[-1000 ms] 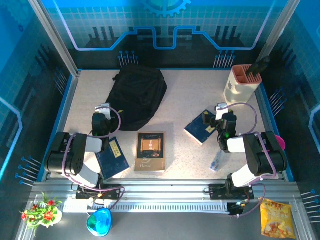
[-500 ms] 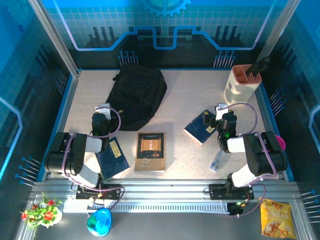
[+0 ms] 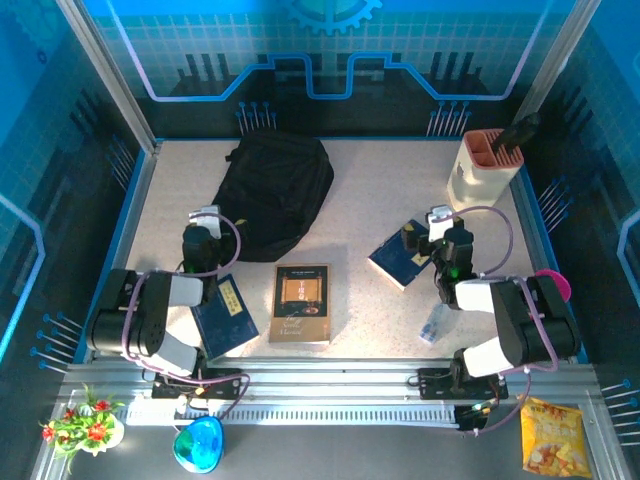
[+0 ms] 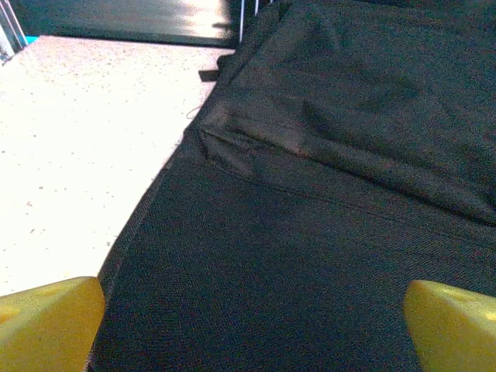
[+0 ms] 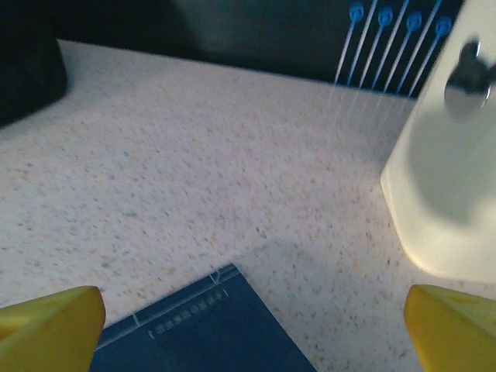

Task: Pack the student bag
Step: Move the student bag to the top-center of the table.

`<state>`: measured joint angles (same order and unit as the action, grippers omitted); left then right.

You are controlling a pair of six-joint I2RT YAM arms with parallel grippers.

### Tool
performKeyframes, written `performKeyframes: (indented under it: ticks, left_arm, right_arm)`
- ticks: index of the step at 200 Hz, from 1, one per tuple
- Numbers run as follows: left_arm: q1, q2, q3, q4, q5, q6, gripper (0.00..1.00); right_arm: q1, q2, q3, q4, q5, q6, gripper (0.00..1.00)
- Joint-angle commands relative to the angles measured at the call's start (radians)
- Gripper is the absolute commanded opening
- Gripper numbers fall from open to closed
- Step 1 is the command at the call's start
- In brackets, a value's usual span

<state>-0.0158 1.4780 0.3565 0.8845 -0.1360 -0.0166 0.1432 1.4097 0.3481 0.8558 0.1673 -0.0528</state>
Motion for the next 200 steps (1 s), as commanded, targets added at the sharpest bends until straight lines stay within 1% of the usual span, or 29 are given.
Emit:
performKeyframes:
  ticks: [1,13,24,40,51,63,72,82,95,113,125,150,165,181,200]
  left_arm:
    - [-0.003,-0.115,0.003,-0.075,-0.018,0.010,0.99]
    - [-0.005,-0.175,0.013,-0.139,-0.031,0.006,0.99]
    - [-0.009,-0.231,0.036,-0.220,-0.047,-0.030,0.99]
    - [-0.009,-0.299,0.080,-0.343,-0.036,-0.103,0.99]
    - [-0.010,-0.325,0.120,-0.423,-0.025,-0.162,0.99]
    - [-0.010,-0.332,0.182,-0.530,-0.015,-0.226,0.99]
    - [-0.010,-0.321,0.237,-0.615,-0.007,-0.270,0.99]
    - [-0.010,-0.300,0.295,-0.698,0.014,-0.315,0.99]
    - [-0.010,-0.269,0.356,-0.780,0.050,-0.372,0.99]
    - [-0.010,-0.230,0.410,-0.845,0.118,-0.415,0.99]
    - [-0.012,-0.209,0.431,-0.879,0.157,-0.441,0.99]
    - [-0.018,-0.170,0.448,-0.927,0.247,-0.479,0.99]
    - [-0.027,-0.152,0.445,-0.942,0.283,-0.481,0.99]
    - [-0.036,-0.138,0.438,-0.951,0.299,-0.478,0.99]
    - [-0.043,-0.129,0.433,-0.956,0.307,-0.474,0.99]
  right_arm:
    - [0.082,-0.125,0.035,-0.112,0.093,-0.079,1.00]
    - [0.125,-0.171,0.081,-0.215,0.137,-0.056,1.00]
    - [0.154,-0.196,0.130,-0.316,0.150,-0.007,1.00]
    - [0.209,-0.212,0.222,-0.485,0.167,0.106,1.00]
    - [0.237,-0.201,0.294,-0.612,0.176,0.221,1.00]
    - [0.252,-0.165,0.380,-0.741,0.145,0.342,1.00]
    - [0.258,-0.127,0.437,-0.805,0.107,0.406,1.00]
    - [0.267,-0.060,0.518,-0.881,0.053,0.481,1.00]
    - [0.276,0.028,0.622,-0.950,-0.044,0.537,1.00]
    - [0.306,0.145,0.725,-0.981,-0.165,0.572,1.00]
    - [0.330,0.217,0.783,-0.990,-0.224,0.609,1.00]
    - [0.382,0.363,0.866,-0.927,-0.359,0.712,1.00]
    - [0.422,0.447,0.927,-0.929,-0.377,0.761,0.98]
    - [0.456,0.534,0.992,-0.946,-0.376,0.813,0.93]
    - [0.481,0.638,1.080,-0.979,-0.386,0.853,0.84]
